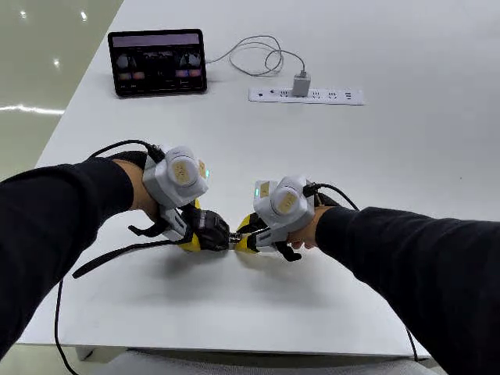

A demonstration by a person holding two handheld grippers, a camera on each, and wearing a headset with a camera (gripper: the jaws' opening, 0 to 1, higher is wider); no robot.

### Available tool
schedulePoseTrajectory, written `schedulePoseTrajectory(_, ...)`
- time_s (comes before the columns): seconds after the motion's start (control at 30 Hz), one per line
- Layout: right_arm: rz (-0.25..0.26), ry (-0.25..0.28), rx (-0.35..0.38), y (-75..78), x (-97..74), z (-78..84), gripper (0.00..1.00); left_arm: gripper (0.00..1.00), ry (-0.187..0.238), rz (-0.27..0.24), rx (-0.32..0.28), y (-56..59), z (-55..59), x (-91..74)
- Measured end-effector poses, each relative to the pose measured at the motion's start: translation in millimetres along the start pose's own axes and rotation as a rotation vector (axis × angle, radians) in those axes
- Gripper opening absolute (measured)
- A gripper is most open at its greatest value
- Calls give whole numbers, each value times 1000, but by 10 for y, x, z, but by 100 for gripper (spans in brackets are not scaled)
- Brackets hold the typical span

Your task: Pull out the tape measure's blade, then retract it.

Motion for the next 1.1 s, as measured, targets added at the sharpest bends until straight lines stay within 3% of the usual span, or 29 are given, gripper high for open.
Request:
schedulePoseTrajectory(0.1, 0, -39, -45, 2, 66, -28, 12, 34, 3, -3, -5, 1, 1, 1)
schedulePoseTrajectory(0.23, -11, -26, -16, 23, 23, -6, 10, 34, 6, 1, -13, -6, 7, 2)
schedulePoseTrajectory(0.57, -13, -50, -3, 5, -104, 117, 10, 34, 15, -5, -18, 1, 7, 0)
schedulePoseTrajectory(1.1, -5, -49, 12, -14, -155, 172, 10, 34, 10, -6, -20, 0, 6, 3)
Point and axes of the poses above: the centre of the closed fingertips' face, and the gripper's own axes: x roughly forward along the fingers, y roughly to its right, z roughly out of its underside, the point moved 6 cm from there along -x, roughly backward along the fingers, and after that the axes turned 14 degrees about -z, right-handed, at the moved point
